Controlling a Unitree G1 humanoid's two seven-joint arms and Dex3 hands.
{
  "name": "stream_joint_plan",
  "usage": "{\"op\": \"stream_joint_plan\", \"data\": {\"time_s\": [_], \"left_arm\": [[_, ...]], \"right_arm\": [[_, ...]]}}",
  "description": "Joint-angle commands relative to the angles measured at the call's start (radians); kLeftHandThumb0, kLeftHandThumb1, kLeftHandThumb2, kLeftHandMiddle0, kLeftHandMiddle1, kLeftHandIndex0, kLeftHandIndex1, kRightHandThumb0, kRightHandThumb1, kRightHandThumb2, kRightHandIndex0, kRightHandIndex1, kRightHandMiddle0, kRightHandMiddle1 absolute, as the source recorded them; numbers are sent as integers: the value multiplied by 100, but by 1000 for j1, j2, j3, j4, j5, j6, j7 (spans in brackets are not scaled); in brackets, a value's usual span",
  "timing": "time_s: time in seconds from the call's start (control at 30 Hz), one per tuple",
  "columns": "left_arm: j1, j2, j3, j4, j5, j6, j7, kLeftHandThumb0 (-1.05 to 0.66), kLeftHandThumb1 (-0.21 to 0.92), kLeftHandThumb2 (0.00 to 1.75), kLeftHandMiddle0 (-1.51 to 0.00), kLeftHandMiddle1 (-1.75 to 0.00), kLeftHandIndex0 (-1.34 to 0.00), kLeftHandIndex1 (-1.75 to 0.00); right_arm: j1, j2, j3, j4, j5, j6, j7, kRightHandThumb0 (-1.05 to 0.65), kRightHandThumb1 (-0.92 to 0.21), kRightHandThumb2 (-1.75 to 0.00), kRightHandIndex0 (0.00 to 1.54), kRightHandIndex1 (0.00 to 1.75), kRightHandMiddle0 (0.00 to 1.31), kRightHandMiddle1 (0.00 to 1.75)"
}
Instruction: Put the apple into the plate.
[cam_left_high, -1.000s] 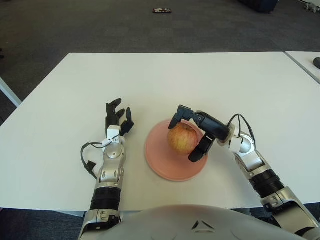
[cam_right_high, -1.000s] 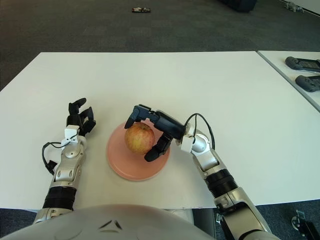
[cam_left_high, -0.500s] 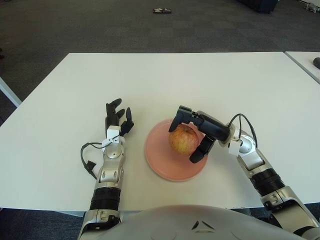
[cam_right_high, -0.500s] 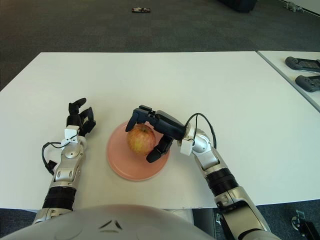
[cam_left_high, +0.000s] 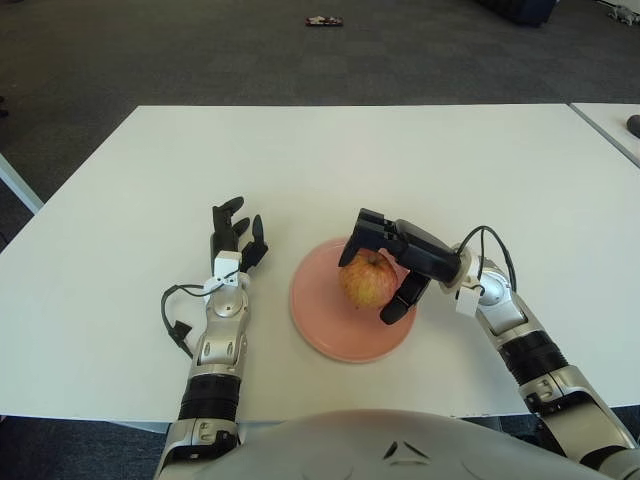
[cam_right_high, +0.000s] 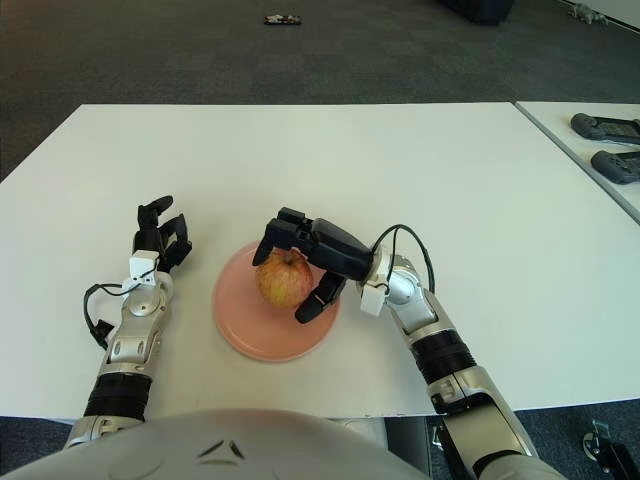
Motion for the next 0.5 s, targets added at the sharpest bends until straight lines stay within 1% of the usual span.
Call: {"op": "stream_joint_plan", "data": {"time_s": [0.0,0.03,0.07,0.13,0.17,0.2,0.23,0.27,0.3,0.33,0.37,0.43,0.47], "left_arm": [[0,6,3,5,3,22,2,-82,92,72,-26,-63,0,-96],[-1,6,3,5,3,24,2,-82,92,72,-26,-63,0,-96],[-1,6,3,6,3,26,3,-81,92,72,-26,-63,0,-96],[-2,5,5,6,1,29,4,-81,92,71,-26,-63,0,-95],[-3,4,6,7,0,29,5,-81,92,71,-26,-63,0,-95],[-3,3,7,9,-2,27,5,-81,92,71,-26,-62,0,-95],[-3,2,8,10,-3,25,6,-80,92,71,-26,-62,0,-96],[-3,2,8,11,-4,22,6,-80,92,70,-26,-62,0,-96],[-5,2,8,13,-4,20,7,-80,92,70,-26,-62,0,-96],[-6,2,8,15,-4,20,7,-80,92,70,-26,-62,0,-96],[-6,2,8,16,-3,18,8,-80,92,70,-26,-62,0,-96],[-6,3,7,16,-3,17,8,-80,92,70,-26,-62,0,-96],[-6,3,7,17,-3,16,7,-80,92,70,-26,-62,0,-96]], "right_arm": [[-21,15,-15,23,-13,-37,-39,-41,-56,-100,84,175,42,175],[-23,22,-19,31,-20,-48,-52,-41,-57,-99,82,175,42,175],[-24,27,-22,37,-26,-56,-62,-40,-61,-93,74,175,39,175],[-27,38,-32,49,-47,-76,-88,-39,-68,-85,63,175,35,175],[-28,43,-38,54,-62,-86,-101,-38,-74,-76,55,175,31,175],[-28,48,-46,57,-83,-98,-116,-37,-80,-67,45,167,27,175],[-27,51,-51,60,-100,-106,-128,-44,-83,-65,40,161,21,165],[-25,51,-57,58,-123,-112,-140,-54,-86,-60,35,147,14,149],[-24,51,-62,59,-138,-116,-148,-61,-88,-61,29,133,9,132],[-25,50,-64,61,-149,-119,-156,-66,-90,-61,26,124,6,121],[-24,46,-66,58,-166,-117,-161,-68,-90,-61,25,121,4,117],[-24,37,-67,50,-194,-109,-169,-73,-91,-66,18,101,2,93],[-24,32,-66,46,-205,-102,-169,-74,-91,-67,17,97,1,89]]}}
